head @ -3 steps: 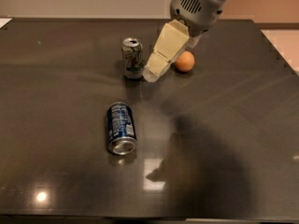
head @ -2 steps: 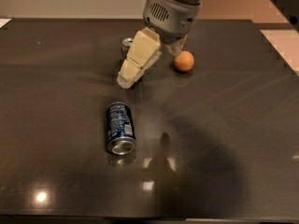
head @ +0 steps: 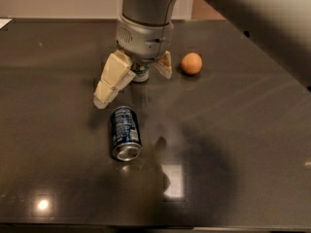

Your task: Place pepsi can upright

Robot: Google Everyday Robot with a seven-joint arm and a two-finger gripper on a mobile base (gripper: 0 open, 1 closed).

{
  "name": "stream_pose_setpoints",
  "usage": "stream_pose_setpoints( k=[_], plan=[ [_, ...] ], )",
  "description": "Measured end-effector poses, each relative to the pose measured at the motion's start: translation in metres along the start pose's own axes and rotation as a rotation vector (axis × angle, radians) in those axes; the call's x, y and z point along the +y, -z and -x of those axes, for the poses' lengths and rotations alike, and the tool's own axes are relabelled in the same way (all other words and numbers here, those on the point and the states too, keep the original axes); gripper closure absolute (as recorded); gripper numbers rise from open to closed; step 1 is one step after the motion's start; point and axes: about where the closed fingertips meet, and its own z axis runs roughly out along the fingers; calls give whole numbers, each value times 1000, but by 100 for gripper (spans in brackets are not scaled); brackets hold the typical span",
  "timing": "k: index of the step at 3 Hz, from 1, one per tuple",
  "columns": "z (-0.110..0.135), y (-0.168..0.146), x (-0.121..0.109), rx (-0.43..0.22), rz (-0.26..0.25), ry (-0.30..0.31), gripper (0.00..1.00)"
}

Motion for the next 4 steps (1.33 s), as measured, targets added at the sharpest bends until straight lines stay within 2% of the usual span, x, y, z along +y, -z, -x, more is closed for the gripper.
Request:
stream_pose_setpoints(
  k=[1,3,4],
  plan=[
    [12,-10,8,22,-8,-66,0],
    [28,-20,16,46,14,-159,0],
    [11,-59,17,157,-34,-328,0]
  ],
)
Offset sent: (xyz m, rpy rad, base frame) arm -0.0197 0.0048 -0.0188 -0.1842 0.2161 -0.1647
